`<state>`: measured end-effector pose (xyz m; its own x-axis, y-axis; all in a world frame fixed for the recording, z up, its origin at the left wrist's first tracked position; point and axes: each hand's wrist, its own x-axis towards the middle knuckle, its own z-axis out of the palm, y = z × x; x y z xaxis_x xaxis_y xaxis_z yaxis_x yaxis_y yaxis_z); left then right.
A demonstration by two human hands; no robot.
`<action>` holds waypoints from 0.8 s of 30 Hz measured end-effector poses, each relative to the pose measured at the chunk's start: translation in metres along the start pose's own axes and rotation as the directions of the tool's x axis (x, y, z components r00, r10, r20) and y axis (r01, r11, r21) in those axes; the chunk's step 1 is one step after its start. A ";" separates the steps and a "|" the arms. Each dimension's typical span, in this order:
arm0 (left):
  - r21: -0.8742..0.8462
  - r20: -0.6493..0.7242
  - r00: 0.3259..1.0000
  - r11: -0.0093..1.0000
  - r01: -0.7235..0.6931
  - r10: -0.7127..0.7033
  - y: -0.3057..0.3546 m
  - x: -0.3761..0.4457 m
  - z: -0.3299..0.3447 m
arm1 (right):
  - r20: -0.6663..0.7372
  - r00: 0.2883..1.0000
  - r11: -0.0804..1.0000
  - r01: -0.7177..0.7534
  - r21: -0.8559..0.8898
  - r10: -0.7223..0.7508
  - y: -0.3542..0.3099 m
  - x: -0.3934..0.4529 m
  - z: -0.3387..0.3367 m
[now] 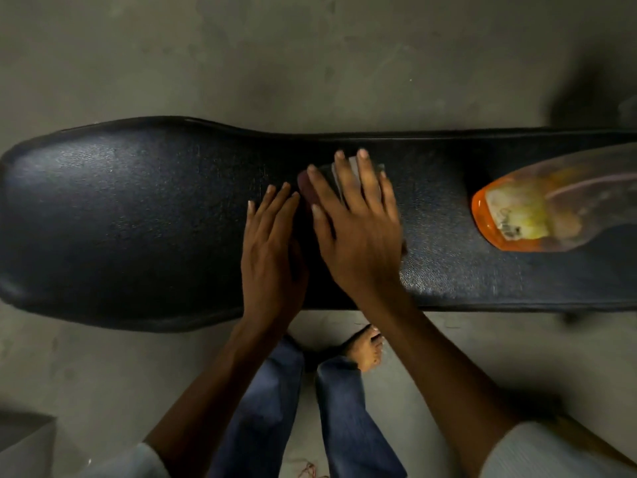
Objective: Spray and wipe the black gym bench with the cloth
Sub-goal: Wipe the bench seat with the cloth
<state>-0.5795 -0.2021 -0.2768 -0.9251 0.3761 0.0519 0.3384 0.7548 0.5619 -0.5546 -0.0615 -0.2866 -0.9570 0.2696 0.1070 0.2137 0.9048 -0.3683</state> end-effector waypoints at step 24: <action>-0.569 0.308 0.931 0.822 0.017 0.194 0.188 0.055 0.046 | -0.535 0.580 0.779 -0.338 0.528 0.614 0.058 -0.085 -0.135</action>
<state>-0.5588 -0.0146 -0.2062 -0.7427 0.6626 -0.0969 0.1650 0.3213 0.9325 -0.4340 0.0125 -0.1924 -0.3191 0.8882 0.3305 0.3863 0.4404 -0.8105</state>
